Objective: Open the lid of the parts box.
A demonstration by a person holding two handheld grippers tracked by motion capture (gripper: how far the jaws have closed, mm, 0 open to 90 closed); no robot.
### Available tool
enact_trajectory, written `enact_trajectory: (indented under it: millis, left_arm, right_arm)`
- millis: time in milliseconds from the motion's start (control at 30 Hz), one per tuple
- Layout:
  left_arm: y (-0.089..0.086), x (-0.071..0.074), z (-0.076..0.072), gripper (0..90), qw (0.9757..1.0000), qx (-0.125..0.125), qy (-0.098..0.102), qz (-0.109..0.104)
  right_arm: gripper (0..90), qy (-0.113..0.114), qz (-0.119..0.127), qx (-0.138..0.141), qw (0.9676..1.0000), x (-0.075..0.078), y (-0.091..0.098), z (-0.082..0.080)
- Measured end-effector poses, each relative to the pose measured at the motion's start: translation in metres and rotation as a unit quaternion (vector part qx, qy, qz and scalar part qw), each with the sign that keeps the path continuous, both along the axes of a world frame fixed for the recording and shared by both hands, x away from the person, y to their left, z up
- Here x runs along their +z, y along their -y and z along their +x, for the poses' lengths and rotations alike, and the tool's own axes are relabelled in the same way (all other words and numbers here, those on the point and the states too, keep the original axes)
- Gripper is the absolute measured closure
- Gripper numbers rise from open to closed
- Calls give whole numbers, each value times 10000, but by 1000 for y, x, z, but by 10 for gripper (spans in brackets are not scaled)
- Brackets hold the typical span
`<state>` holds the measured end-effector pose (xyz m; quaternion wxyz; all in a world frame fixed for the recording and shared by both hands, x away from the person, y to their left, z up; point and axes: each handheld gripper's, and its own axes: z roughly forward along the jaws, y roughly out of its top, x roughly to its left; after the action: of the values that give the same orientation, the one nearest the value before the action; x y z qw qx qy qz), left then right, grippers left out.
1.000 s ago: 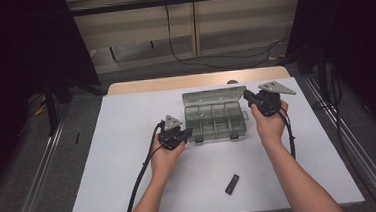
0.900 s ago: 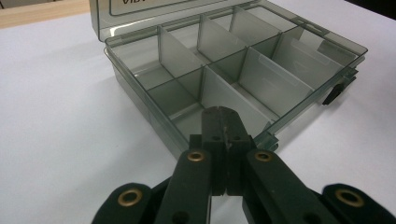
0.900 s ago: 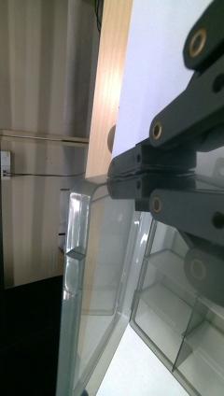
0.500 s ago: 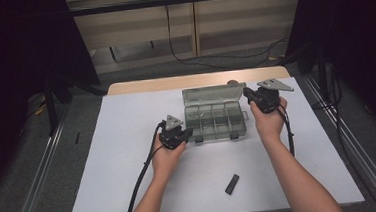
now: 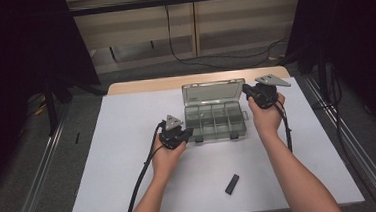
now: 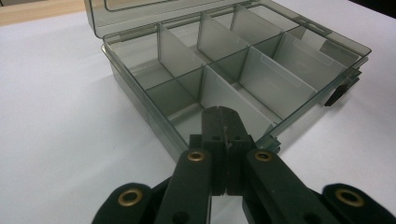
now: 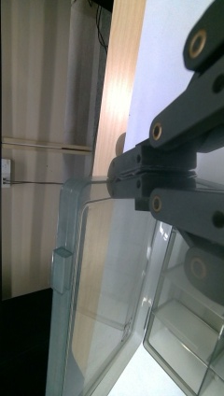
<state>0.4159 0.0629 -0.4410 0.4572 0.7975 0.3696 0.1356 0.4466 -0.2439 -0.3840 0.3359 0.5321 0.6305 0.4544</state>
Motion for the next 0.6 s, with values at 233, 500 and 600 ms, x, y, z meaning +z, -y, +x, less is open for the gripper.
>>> enact_trajectory:
  millis: [233, 500, 600]
  left_arm:
    - [0, 0, -1, 900, 10000, -5, 26, 27]
    - [0, 0, 0, 900, 10000, -1, 22, 34]
    - [0, 0, -1, 900, 10000, 21, 11, 25]
  right_arm:
    - [890, -8, -48, -33, 10000, 1, 0, 6]
    - [889, -17, -144, -44, 9999, 0, -1, 11]
    - [889, -16, -153, -46, 9999, -1, -1, 13]
